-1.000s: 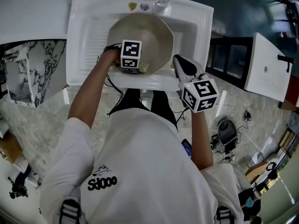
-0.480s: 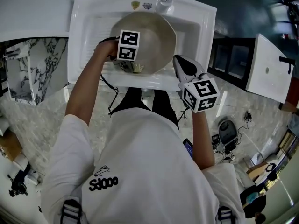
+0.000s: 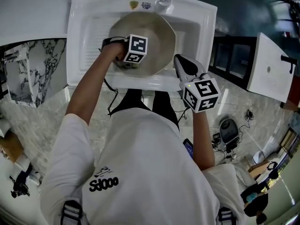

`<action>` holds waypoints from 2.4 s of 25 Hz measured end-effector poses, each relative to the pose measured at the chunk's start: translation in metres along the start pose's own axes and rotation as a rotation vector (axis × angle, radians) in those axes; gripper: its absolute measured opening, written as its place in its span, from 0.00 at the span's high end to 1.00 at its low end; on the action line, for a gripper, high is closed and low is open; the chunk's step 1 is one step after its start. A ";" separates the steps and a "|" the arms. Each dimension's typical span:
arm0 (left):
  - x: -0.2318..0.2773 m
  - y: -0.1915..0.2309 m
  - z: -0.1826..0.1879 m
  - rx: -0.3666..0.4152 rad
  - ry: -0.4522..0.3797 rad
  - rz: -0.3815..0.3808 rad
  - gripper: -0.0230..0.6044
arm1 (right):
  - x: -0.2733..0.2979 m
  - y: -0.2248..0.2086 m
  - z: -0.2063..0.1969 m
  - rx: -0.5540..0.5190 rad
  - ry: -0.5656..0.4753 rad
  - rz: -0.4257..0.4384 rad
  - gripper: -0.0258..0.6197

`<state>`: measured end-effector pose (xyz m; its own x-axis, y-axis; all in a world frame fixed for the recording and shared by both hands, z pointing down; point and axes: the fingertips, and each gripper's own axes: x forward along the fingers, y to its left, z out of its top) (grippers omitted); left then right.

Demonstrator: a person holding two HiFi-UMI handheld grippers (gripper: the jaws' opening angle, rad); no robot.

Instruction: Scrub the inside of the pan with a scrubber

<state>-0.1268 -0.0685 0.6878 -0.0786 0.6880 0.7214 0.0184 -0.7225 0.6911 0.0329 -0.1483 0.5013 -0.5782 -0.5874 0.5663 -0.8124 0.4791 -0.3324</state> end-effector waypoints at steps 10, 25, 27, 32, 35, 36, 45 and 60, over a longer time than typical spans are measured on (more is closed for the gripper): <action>-0.035 0.076 -0.030 -0.094 0.066 0.427 0.86 | 0.000 -0.001 -0.001 -0.009 0.008 -0.015 0.95; -0.116 0.129 -0.026 0.008 0.156 0.932 0.86 | -0.004 -0.006 -0.002 0.011 0.006 -0.020 0.95; -0.115 0.124 -0.036 0.024 0.222 0.912 0.86 | -0.004 -0.005 0.000 0.020 0.000 -0.013 0.95; -0.089 0.093 -0.064 -0.054 0.289 0.697 0.86 | -0.004 -0.002 0.003 0.014 -0.004 -0.002 0.95; -0.071 0.071 -0.069 -0.138 0.243 0.546 0.86 | -0.004 -0.003 0.006 0.003 -0.006 0.004 0.95; -0.067 0.064 -0.071 -0.156 0.234 0.505 0.86 | -0.004 -0.002 0.007 0.005 -0.011 0.008 0.95; -0.043 0.017 -0.059 -0.259 0.012 0.235 0.87 | -0.020 -0.004 0.039 0.042 -0.101 0.026 0.95; -0.046 -0.033 0.024 -0.292 -0.692 0.108 0.86 | -0.081 -0.046 0.086 -0.044 -0.236 -0.144 0.95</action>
<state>-0.0996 -0.0744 0.6327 0.5536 0.4287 0.7140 -0.2813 -0.7107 0.6448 0.1104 -0.1786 0.4059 -0.4626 -0.7850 0.4120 -0.8865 0.4044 -0.2249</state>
